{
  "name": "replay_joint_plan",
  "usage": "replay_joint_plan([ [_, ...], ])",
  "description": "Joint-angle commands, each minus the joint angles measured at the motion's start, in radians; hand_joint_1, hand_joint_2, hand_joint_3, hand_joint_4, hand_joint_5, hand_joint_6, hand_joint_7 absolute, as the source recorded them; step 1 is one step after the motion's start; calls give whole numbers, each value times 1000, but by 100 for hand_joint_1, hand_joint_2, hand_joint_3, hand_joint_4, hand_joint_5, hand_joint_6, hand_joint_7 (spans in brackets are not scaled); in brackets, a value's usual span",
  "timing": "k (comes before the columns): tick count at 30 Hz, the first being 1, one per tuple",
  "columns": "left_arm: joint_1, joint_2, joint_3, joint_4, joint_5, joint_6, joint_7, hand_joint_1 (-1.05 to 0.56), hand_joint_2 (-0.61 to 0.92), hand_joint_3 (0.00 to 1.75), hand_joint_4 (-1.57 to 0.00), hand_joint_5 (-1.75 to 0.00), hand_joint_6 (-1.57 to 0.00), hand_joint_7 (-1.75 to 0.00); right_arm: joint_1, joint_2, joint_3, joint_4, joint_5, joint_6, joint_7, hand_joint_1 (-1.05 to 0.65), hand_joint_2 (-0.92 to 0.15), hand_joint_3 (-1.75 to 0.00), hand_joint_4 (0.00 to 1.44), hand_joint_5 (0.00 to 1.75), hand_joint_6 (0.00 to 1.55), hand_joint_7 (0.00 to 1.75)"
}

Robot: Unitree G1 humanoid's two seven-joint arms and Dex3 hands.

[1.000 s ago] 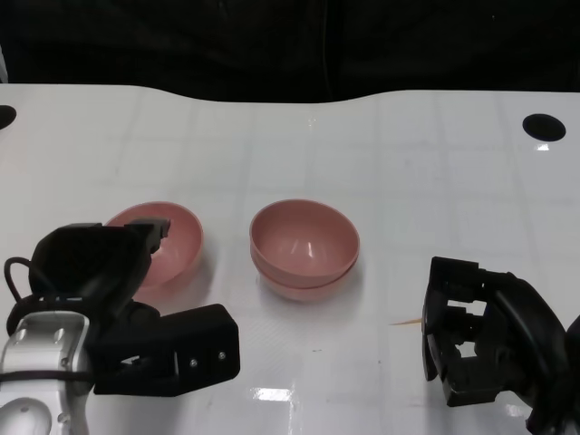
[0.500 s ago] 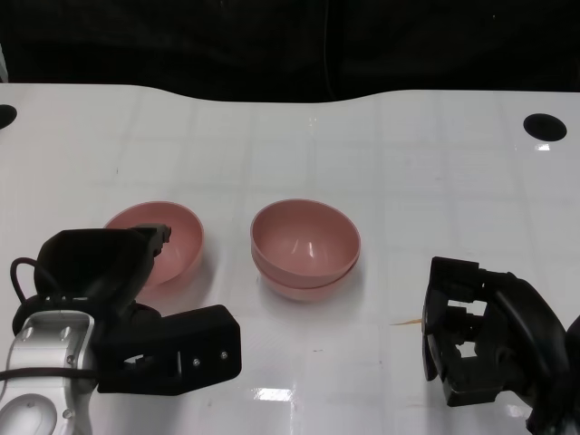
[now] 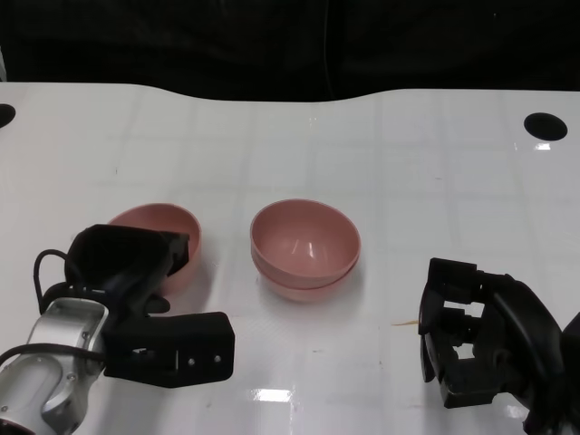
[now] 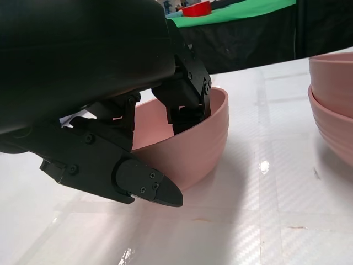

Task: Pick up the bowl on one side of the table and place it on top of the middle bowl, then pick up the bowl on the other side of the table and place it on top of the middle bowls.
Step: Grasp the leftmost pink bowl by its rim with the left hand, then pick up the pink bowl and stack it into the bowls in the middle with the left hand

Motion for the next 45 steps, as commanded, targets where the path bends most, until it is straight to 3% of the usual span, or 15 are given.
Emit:
replay_joint_plan([
  [1,-21,34,-3,11,-7,-4,9,-22,90,6,-79,-175,-68,-152,2,2,-4,-17,-2,3,-7,-7,-27,-164,94,175,85,157],
  [5,-40,45,4,6,-3,-22,75,-20,92,7,-82,-175,-66,-160,-2,8,-4,-16,-6,9,-16,-6,-27,-165,94,175,85,157],
  [8,-61,54,10,-11,-1,-27,106,-23,92,13,-85,-175,-71,-140,-8,12,-5,-10,-9,12,-21,-6,-27,-165,94,175,85,156],
  [9,-65,55,11,-17,-3,-25,105,-28,92,13,-85,-175,-76,-122,-10,13,-5,-9,-9,11,-22,-6,-27,-165,94,175,85,156],
  [12,-79,56,23,-58,-15,-11,79,-30,91,9,-84,-175,-85,-97,-10,17,-3,-7,-11,6,-24,-6,-27,-165,93,175,85,156],
  [15,-83,60,28,-101,-18,-4,71,-30,90,5,-83,-175,-90,-87,-5,17,0,-8,-16,-2,-24,-5,-27,-165,93,175,84,156],
  [17,-83,66,34,-147,-18,-15,82,-28,89,2,-83,-175,-89,-99,2,15,4,-14,-22,-6,-24,-7,-27,-165,93,175,84,156],
  [22,-79,68,41,-219,-28,-44,80,-26,91,1,-87,-175,-92,-100,9,15,3,-25,-24,-5,-21,-8,-26,-166,93,175,84,157],
  [27,-83,54,30,-309,-26,-68,57,-26,92,14,-90,-175,-72,-156,12,10,-5,-32,-12,-1,-10,-8,-26,-166,93,175,83,158],
  [31,-84,50,29,-330,-24,-80,52,-27,91,15,-89,-175,-76,-149,13,11,-8,-35,-9,6,-9,-7,-27,-165,93,175,83,158],
  [35,-108,18,4,-385,-19,-95,18,-28,88,14,-89,-175,-87,-109,17,12,-7,-40,-16,13,-14,-8,-27,-165,93,175,84,157],
  [38,-113,-2,-6,-406,-14,-78,-28,-30,90,8,-94,-158,-100,-31,16,14,-7,-40,-14,19,-14,-7,-27,-165,93,175,84,157],
  [39,-115,-11,-11,-401,-15,-83,-28,-31,90,6,-95,-155,-103,-21,16,14,-7,-38,-15,16,-13,-7,-27,-166,93,175,84,157],
  [41,-116,-20,-15,-394,-17,-92,-27,-31,90,4,-90,-170,-119,-23,16,14,-7,-34,-15,11,-11,-7,-27,-166,93,175,84,156],
  [45,-120,-28,-43,-363,-16,-111,-48,-30,85,0,-86,-174,-125,-24,17,15,-2,-35,-22,7,-13,-8,-26,-165,93,175,84,156],
])
